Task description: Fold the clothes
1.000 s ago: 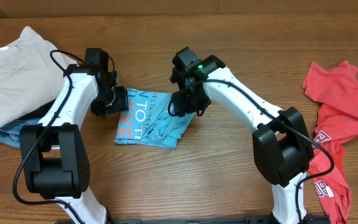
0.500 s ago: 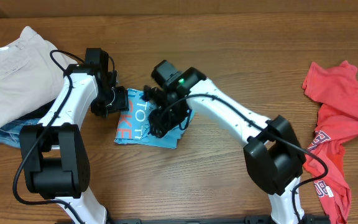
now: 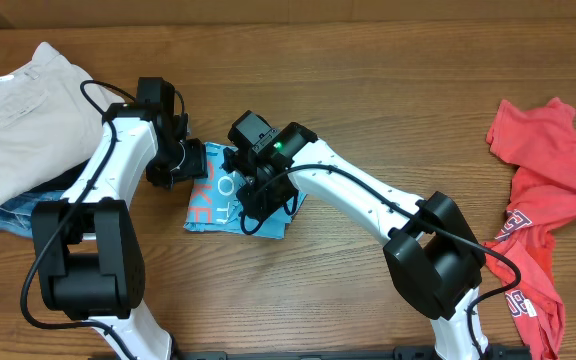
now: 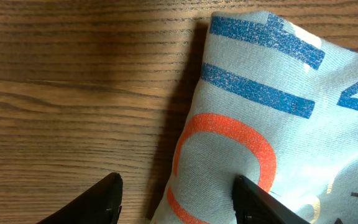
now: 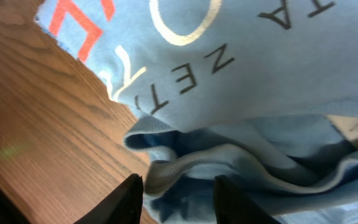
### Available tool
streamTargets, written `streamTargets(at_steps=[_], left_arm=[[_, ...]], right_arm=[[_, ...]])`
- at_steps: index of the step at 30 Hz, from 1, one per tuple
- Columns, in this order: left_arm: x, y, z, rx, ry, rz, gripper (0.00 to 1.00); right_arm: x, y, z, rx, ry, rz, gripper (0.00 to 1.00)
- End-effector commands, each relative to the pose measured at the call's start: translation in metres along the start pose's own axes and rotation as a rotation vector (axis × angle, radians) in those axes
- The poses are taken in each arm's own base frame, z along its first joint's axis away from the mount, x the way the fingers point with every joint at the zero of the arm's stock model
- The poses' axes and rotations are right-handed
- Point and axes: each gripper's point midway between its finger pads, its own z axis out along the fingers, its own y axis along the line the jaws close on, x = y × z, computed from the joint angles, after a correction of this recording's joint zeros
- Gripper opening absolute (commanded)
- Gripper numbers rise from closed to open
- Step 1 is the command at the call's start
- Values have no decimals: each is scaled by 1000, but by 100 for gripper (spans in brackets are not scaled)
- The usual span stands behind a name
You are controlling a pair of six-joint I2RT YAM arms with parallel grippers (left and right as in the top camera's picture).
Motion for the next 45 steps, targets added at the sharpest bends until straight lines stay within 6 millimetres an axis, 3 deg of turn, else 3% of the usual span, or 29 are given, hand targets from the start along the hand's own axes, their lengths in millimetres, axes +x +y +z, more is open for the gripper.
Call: streamTargets(at_steps=[1,9,12,16,19,23,26,33,38,39,41,42,44,45], left_arm=[[3,2,4,3,13,-13,61],[2,2,4,3,12,-13,61],[2,2,4,3,11,-13,61],[2,2,4,3,11,-13,61],[2,2,4,2,12,-13,61],[2,2,4,3,12,-13,61],[3,2,4,2,12,-13,61],[2,2,4,2,12,-13,62],[3,2,4,3,13,-13,61],[3,2,4,2,13,-13,59],[2,2,4,3,11,-12,46],[2,2,4,3,10,-12,25],[2,2,6,4,6,-11,8],[3,1,8,4,7,-10,4]], right_arm=[[-1,-6,-5,33,-16,13,41],[8,-3,4,16,12,14,41],[7,11,4,-69,12,13,41],[6,16,4,-85,8,6,41],[6,16,4,-85,7,6,41],[6,13,5,-68,7,15,32],[6,0,7,9,5,63,32],[13,-2,14,6,21,71,32],[13,1,13,-10,22,72,5],[13,2,13,-14,23,73,4],[14,2,13,-16,28,79,4],[15,2,13,-13,32,91,4],[18,-6,9,18,40,138,4],[19,-12,6,41,39,170,4]])
